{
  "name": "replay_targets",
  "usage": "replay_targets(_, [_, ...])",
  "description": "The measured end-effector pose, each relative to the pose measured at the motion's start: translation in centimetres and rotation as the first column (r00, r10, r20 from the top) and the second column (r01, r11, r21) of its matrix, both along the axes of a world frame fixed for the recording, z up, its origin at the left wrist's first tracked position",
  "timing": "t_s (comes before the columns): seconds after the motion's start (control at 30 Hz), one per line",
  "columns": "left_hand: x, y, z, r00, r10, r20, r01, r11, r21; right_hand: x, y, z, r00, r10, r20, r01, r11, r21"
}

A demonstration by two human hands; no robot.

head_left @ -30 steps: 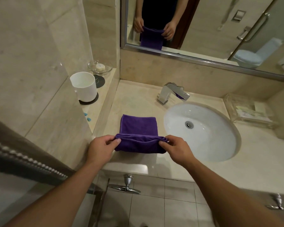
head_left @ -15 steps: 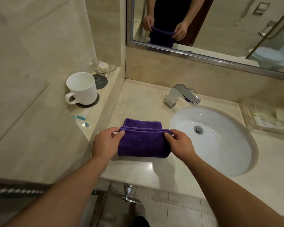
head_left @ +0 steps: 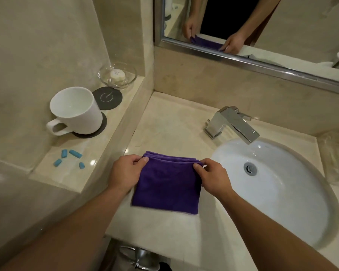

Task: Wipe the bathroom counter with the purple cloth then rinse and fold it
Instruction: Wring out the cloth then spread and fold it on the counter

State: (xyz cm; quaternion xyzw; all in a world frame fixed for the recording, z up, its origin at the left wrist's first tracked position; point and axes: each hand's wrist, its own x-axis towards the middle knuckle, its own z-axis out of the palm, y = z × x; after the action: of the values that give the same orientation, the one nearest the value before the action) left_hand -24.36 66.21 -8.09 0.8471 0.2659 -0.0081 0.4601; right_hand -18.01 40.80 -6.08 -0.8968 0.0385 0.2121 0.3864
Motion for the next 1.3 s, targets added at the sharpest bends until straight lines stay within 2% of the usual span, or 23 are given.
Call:
replay_targets(0.2, [1.8, -0.5, -1.5, 0.999, 0.022, -0.031, -0.022, 1.000, 0.010, 1.9, -0.1, -1.3, 0.999, 0.044, -0.025, -0.045, 0.999, -0.021])
replay_targets(0.33, [2.7, -0.5, -2.4, 0.996, 0.035, -0.087, -0.033, 0.999, 0.028, 2.6, -0.2, -2.0, 0.996, 0.079, 0.029, -0.077, 0.995, -0.065])
replay_targets(0.47, [3.5, -0.4, -2.7, 0.987, 0.033, -0.154, -0.019, 0.995, 0.094, 3.2, 0.1, -2.2, 0.993, 0.109, 0.044, -0.104, 0.990, -0.100])
replay_targets(0.57, [3.9, -1.0, -2.7, 0.980, 0.030, -0.198, 0.015, 0.974, 0.225, 3.6, 0.3, -2.5, 0.993, 0.119, 0.023, -0.114, 0.979, -0.171])
replay_targets(0.67, [4.1, -2.1, -2.6, 0.985, 0.064, -0.162, -0.006, 0.942, 0.334, 3.8, 0.9, -2.6, 0.992, 0.122, 0.028, -0.111, 0.960, -0.255])
replay_targets(0.83, [4.3, -2.6, -3.3, 0.971, 0.212, -0.106, -0.169, 0.932, 0.320, 3.7, 1.4, -2.9, 0.996, 0.060, 0.058, -0.044, 0.965, -0.259])
replay_targets(0.97, [4.9, -2.5, -3.5, 0.969, 0.222, -0.108, -0.163, 0.905, 0.393, 4.4, 2.3, -2.8, 0.994, 0.047, 0.101, -0.012, 0.948, -0.319])
replay_targets(1.03, [4.1, -2.8, -3.1, 0.991, 0.131, 0.023, -0.124, 0.855, 0.504, 3.6, 2.6, -2.6, 0.959, 0.083, 0.270, 0.012, 0.943, -0.332])
replay_targets(1.1, [2.9, -4.0, -2.9, 0.971, -0.151, 0.187, 0.005, 0.790, 0.613, 1.5, 3.5, -2.6, 0.856, 0.178, 0.485, -0.032, 0.955, -0.294])
replay_targets(1.13, [2.2, -4.6, -3.2, 0.930, -0.317, 0.187, 0.122, 0.745, 0.656, 0.2, 4.0, -3.0, 0.809, 0.250, 0.532, -0.098, 0.950, -0.298])
replay_targets(1.2, [0.9, -5.2, -4.3, 0.867, -0.499, 0.014, 0.344, 0.619, 0.706, -2.3, 4.9, -4.5, 0.790, 0.400, 0.464, -0.242, 0.900, -0.364])
replay_targets(1.27, [0.0, -5.1, -5.5, 0.851, -0.495, -0.173, 0.459, 0.542, 0.704, -3.8, 5.0, -6.0, 0.823, 0.467, 0.324, -0.308, 0.845, -0.436])
replay_targets(1.3, [-0.3, -5.0, -6.0, 0.847, -0.485, -0.218, 0.483, 0.529, 0.698, -4.1, 4.8, -6.7, 0.834, 0.470, 0.290, -0.313, 0.834, -0.454])
